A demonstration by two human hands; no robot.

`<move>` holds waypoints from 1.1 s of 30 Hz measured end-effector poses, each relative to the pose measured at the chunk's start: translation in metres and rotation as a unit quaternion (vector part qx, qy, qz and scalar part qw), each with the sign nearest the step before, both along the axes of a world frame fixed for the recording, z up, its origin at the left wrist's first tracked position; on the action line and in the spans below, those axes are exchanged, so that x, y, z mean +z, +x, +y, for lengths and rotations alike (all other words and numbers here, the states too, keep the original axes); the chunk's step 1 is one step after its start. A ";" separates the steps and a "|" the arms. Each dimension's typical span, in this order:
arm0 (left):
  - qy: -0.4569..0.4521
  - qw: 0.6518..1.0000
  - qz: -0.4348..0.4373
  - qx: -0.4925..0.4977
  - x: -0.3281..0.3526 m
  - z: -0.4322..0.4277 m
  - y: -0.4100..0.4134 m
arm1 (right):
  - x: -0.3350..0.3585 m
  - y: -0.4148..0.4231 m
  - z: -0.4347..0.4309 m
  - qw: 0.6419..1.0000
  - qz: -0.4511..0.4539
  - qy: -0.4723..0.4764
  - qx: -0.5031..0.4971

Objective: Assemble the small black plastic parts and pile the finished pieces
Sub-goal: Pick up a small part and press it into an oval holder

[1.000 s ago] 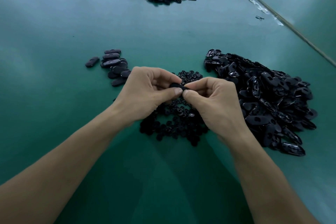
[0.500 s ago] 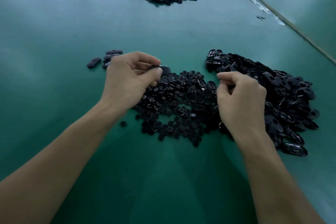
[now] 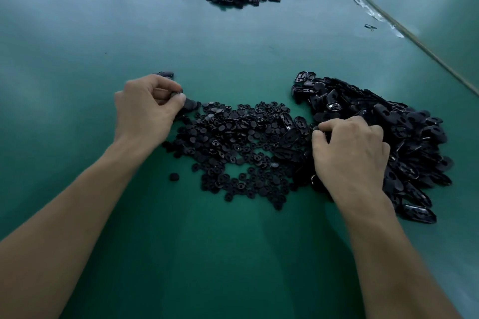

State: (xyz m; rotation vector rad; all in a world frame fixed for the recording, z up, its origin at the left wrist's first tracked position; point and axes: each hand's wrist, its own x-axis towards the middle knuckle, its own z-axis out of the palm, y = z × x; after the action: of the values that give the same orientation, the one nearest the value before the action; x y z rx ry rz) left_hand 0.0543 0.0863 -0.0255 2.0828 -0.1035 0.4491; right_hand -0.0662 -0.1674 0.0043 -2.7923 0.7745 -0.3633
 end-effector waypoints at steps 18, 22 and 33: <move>0.025 0.993 -0.017 -0.115 0.022 -0.032 -0.027 | -0.006 0.006 0.014 0.929 -0.248 0.209 0.180; -0.014 0.965 0.069 -0.251 0.024 -0.051 -0.044 | -0.010 0.008 0.021 0.882 -0.241 0.323 0.245; -0.117 0.959 0.092 -0.243 0.011 -0.063 -0.054 | -0.014 0.010 0.023 0.873 -0.223 0.364 0.236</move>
State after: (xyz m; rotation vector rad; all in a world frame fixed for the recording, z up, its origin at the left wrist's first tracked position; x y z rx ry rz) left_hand 0.0002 0.0231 -0.0149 1.7761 -0.4213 -0.0341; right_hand -0.0564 -0.1449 -0.0095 -1.9666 0.0614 -0.4720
